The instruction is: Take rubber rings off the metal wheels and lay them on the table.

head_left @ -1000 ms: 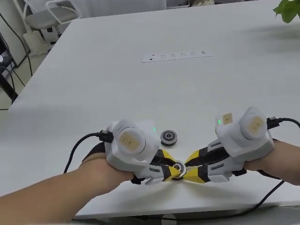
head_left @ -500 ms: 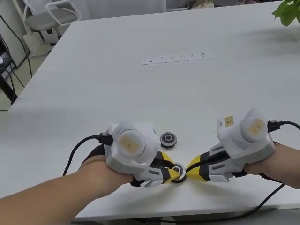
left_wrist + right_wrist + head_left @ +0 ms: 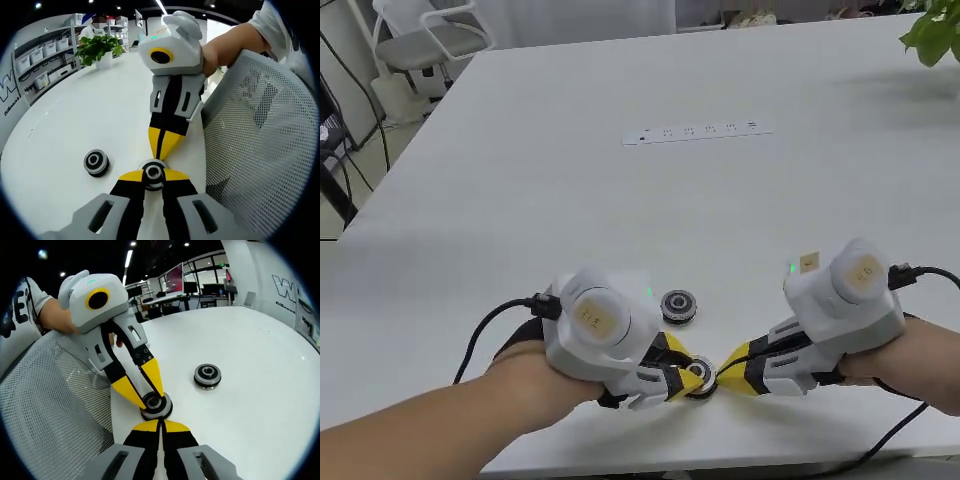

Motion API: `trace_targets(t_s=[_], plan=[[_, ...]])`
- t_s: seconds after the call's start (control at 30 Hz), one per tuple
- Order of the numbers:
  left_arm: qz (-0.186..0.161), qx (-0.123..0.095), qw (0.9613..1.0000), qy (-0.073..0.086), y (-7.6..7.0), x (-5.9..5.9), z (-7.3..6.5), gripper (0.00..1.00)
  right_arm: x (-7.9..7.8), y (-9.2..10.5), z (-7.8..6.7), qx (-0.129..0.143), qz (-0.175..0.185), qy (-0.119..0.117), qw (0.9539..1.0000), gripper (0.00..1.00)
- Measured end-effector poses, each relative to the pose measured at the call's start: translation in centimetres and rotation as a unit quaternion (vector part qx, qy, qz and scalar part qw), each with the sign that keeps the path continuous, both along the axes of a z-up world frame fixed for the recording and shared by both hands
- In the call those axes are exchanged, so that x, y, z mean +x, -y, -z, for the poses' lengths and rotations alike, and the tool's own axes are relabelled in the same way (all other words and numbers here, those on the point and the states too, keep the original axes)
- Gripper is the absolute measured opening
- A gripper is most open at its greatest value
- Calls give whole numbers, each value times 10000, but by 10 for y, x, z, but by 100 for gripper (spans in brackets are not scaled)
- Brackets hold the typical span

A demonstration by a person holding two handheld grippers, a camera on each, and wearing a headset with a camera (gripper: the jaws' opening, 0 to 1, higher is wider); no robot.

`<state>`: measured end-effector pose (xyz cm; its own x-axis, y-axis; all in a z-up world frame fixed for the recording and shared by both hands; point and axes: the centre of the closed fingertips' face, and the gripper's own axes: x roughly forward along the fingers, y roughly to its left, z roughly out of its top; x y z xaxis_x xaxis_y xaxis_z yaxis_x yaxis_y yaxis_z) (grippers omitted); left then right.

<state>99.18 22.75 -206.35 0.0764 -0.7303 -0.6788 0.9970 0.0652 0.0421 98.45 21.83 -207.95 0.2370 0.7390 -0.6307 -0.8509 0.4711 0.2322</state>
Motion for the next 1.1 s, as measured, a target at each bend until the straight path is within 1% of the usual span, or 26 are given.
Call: trace_targets(t_s=[0.17, 0.33, 0.57, 0.6, 0.63, 0.67, 0.77, 0.83, 0.9, 1.03, 1.1], plan=[[-2, 4, 10000, 1, 0, 0, 0, 7, 1, 2, -3, 165, 163, -106, 9997, 0], [7, 13, 10000, 11, 0, 0, 0, 7, 2, 2, -4, 250, 247, -178, 9992, 0], [1, 16, 10000, 14, 0, 0, 0, 8, 3, 3, -7, 450, 425, -330, 9975, 0], [2, 17, 10000, 15, 0, 0, 0, 8, 6, 5, -7, 474, 504, -293, 9972, 0], [0, 18, 10000, 14, 0, 0, 0, 8, 6, 4, -9, 569, 539, -378, 9962, 0], [-3, 16, 10000, 16, 0, 0, 0, 7, 7, 2, -11, 719, 664, -475, 9941, 0], [0, 25, 10000, 28, 0, 1, 0, 7, 6, 3, -10, 669, 643, -474, 9946, 0], [-4, 30, 10000, 32, 0, 1, 0, 7, 4, 0, -13, 816, 714, -585, 9924, 0], [-6, 33, 10000, 35, 1, 1, 0, 7, 4, 0, -13, 823, 731, -600, 9921, 0], [-16, 34, 10000, 37, 1, 1, 0, 7, 2, -3, -16, 955, 811, -730, 9894, 0], [-21, 37, 10000, 40, 1, 1, 0, 7, 1, -3, -16, 969, 836, -754, 9889, 0]])
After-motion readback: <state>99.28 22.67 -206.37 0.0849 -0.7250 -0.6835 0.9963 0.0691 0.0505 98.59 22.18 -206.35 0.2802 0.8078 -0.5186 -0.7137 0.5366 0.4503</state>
